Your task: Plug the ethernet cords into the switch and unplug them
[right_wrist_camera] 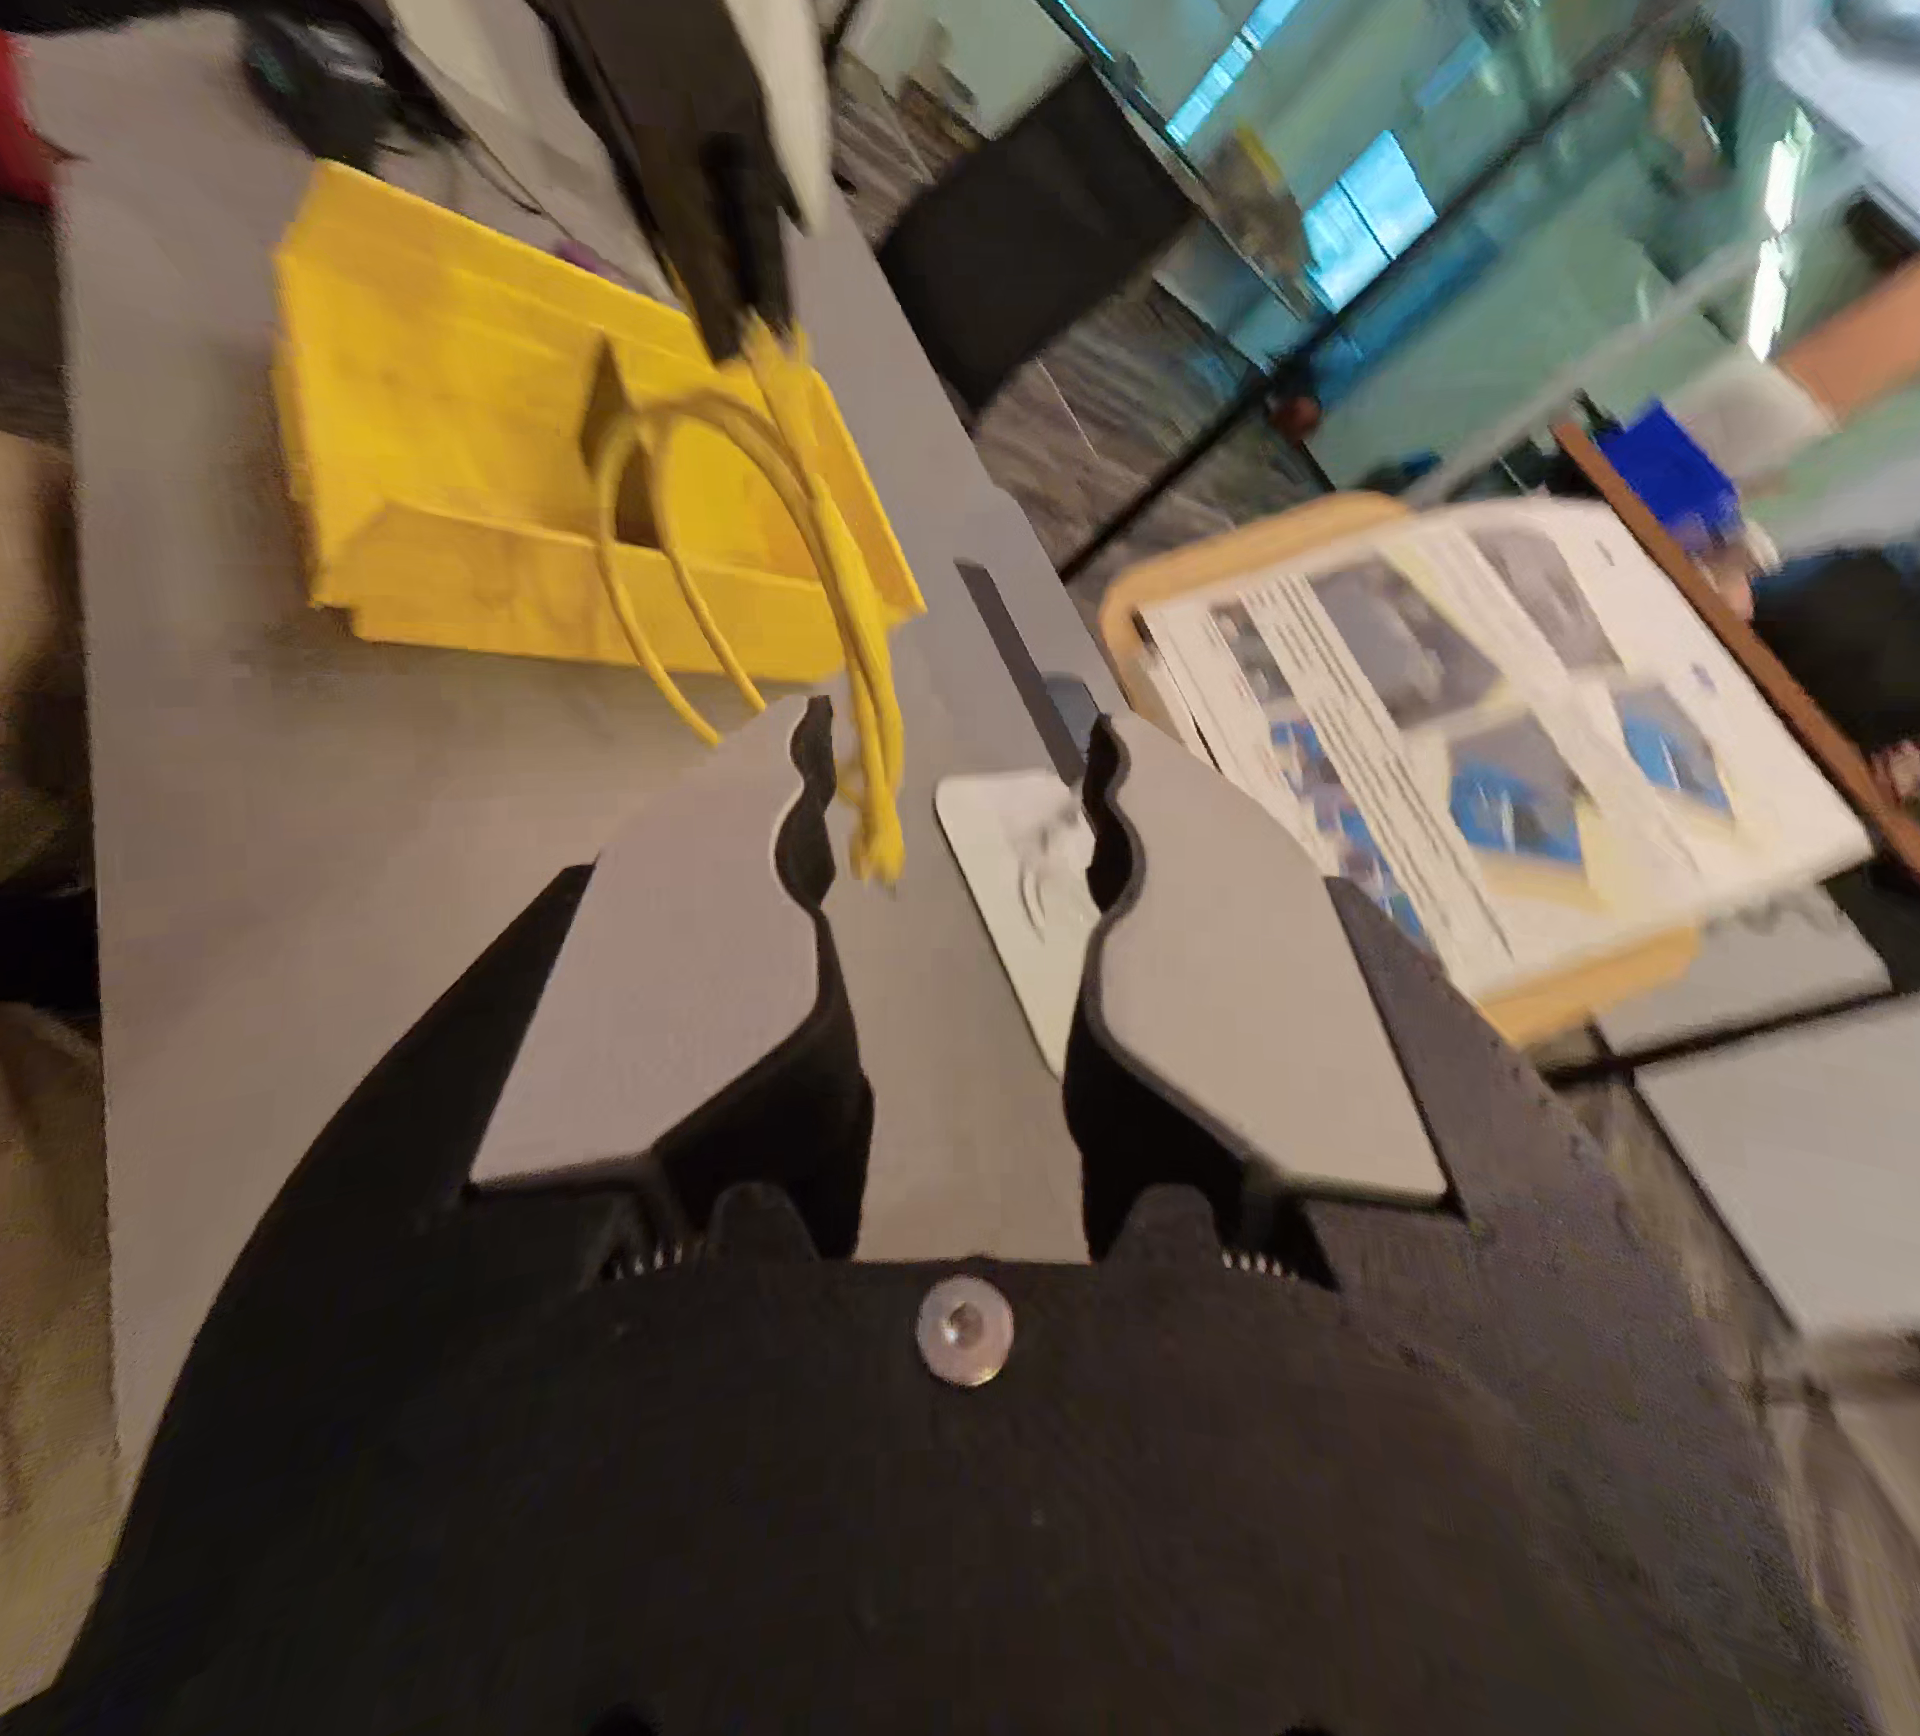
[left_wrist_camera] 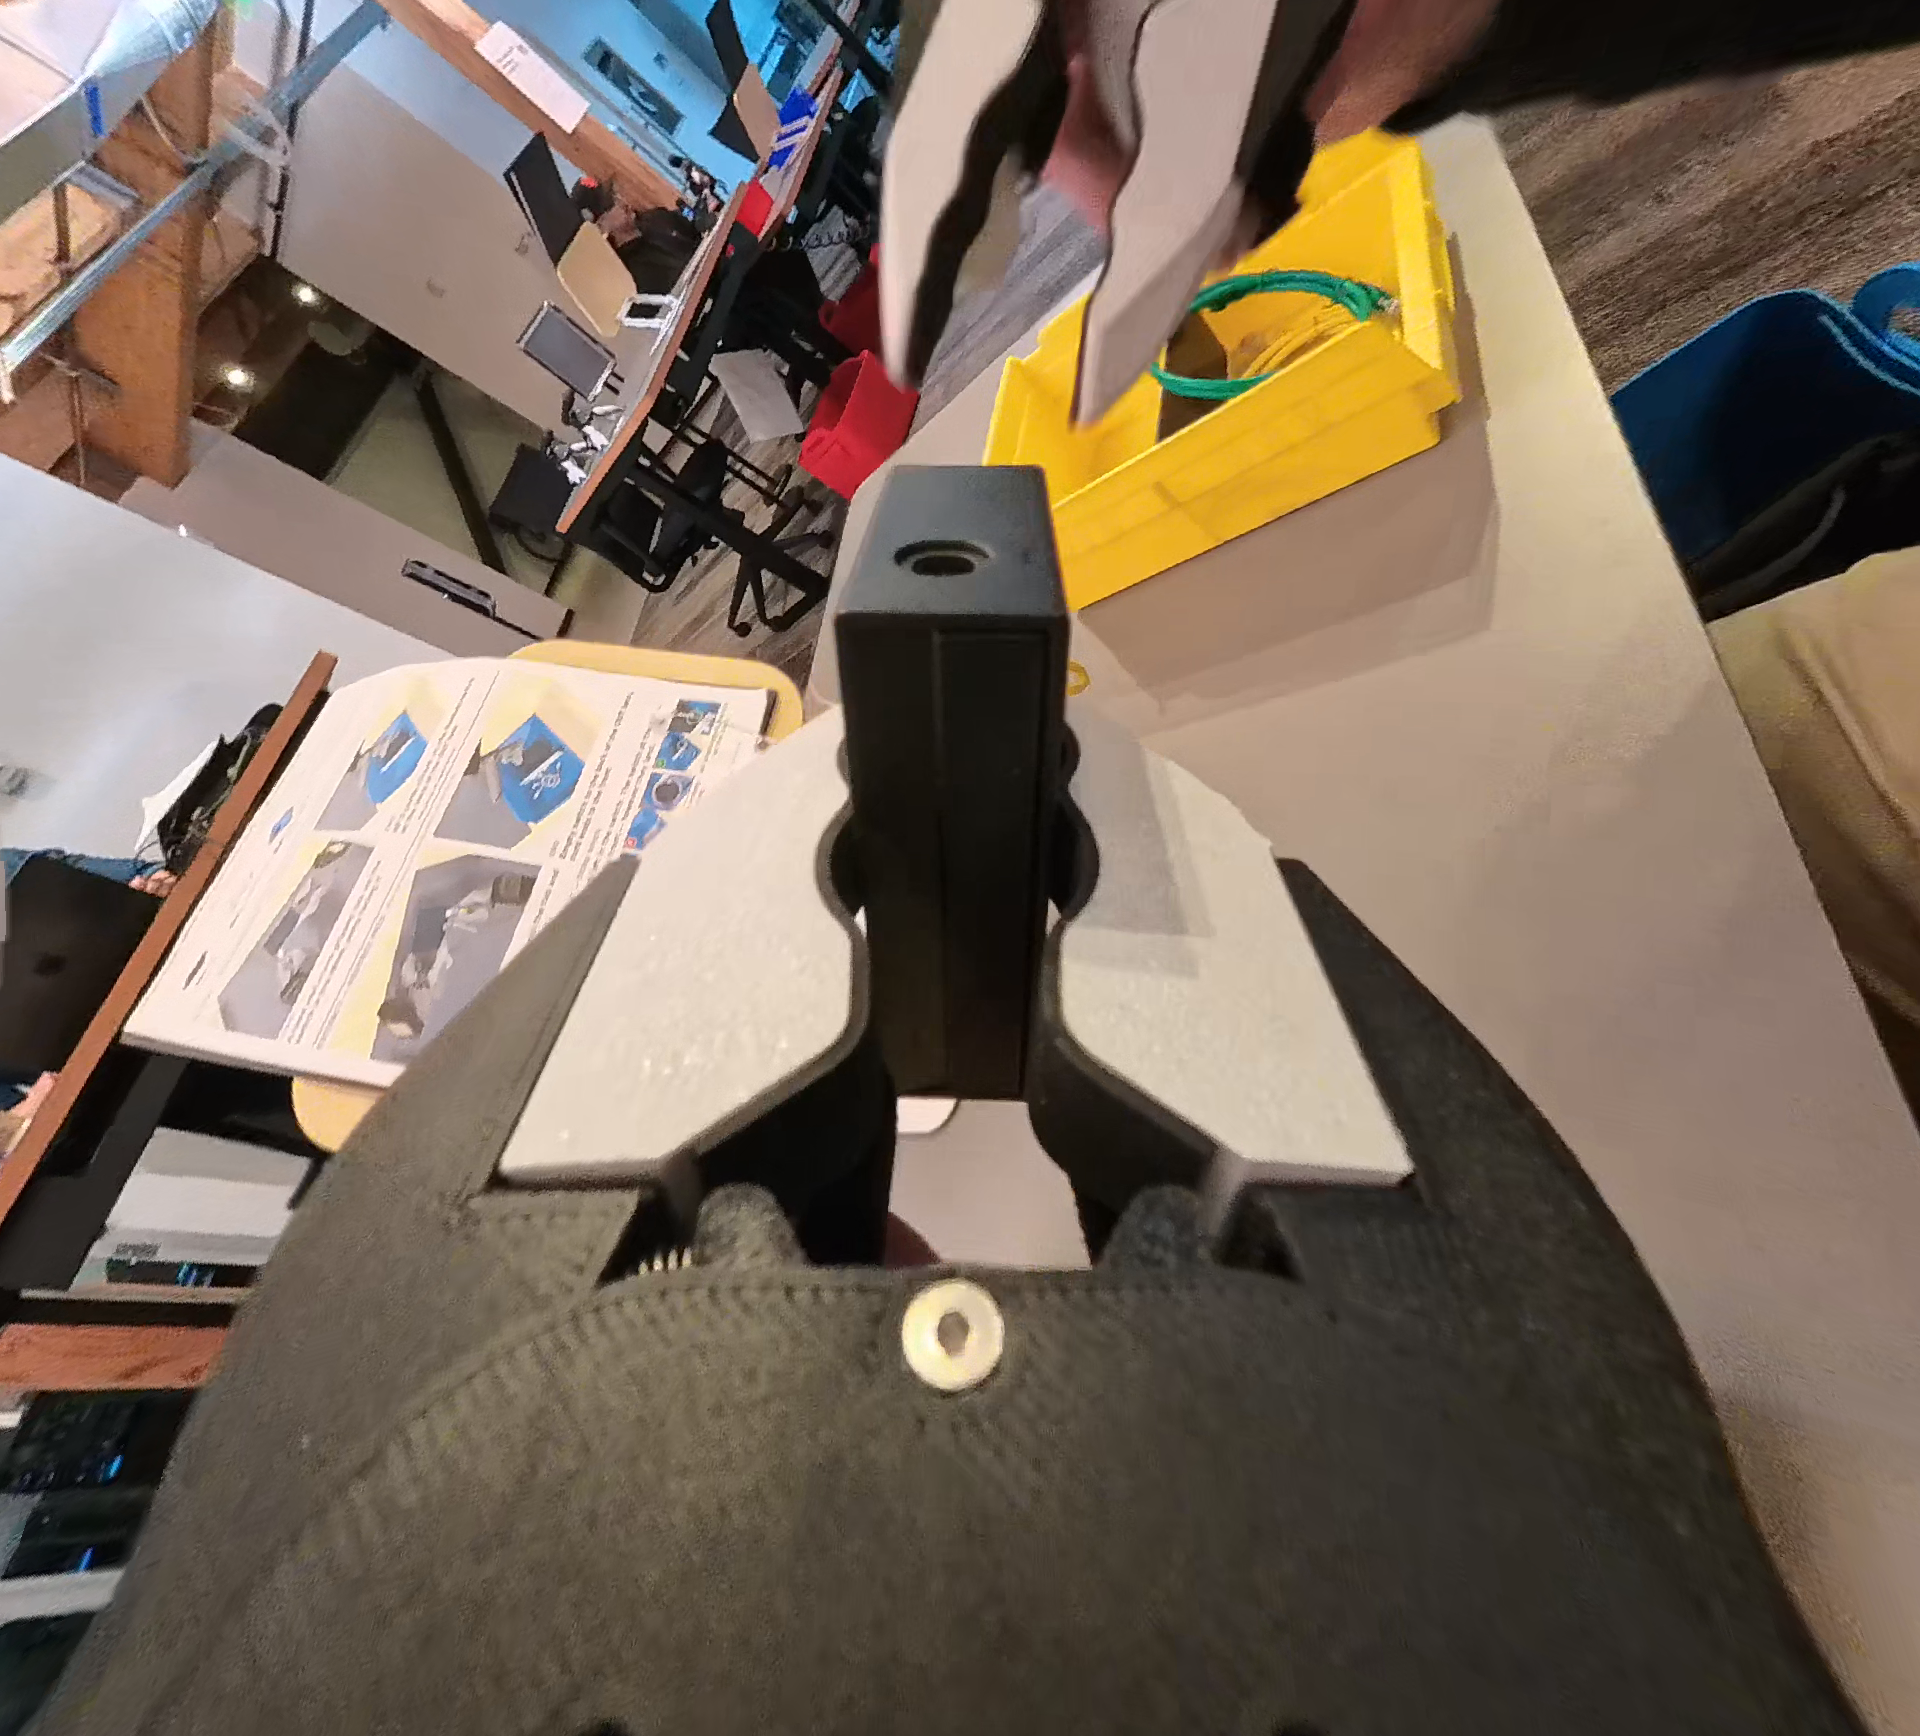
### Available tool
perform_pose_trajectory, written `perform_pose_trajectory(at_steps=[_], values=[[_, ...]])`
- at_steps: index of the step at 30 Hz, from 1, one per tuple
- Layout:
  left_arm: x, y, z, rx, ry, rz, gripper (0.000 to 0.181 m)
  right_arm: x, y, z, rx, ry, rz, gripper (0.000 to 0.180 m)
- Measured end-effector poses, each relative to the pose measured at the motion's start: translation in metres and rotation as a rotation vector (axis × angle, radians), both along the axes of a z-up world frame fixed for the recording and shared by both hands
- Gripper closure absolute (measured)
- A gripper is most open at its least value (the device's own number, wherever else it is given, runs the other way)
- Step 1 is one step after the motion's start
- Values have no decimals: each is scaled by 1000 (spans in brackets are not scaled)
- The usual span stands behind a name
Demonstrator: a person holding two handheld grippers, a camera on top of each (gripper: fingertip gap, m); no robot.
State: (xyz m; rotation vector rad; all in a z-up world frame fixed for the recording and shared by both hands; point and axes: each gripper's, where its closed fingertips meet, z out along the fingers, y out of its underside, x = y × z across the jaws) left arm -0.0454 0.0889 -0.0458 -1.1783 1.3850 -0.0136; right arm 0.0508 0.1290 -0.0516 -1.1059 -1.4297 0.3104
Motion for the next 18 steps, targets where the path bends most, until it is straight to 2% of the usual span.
perform_pose_trajectory(at_steps=[5,8,9,10,14,16,18], values=[[12,-13,6,27,-8,-50,151,-74,-25,0,141,-79,178,136],[19,-20,6,35,-1,-75,151,-95,-31,-10,216,-127,206,149],[20,-20,6,41,1,-77,151,-99,-33,-10,240,-121,214,161],[21,-22,5,39,3,-85,151,-100,-35,-12,262,-128,217,165],[25,-24,5,76,14,-92,149,-95,-38,-10,296,-110,204,166],[22,-18,3,88,37,-59,138,-92,-39,-7,295,-101,211,166],[21,-14,-2,78,59,-51,140,-90,-42,-6,307,-106,211,166]])
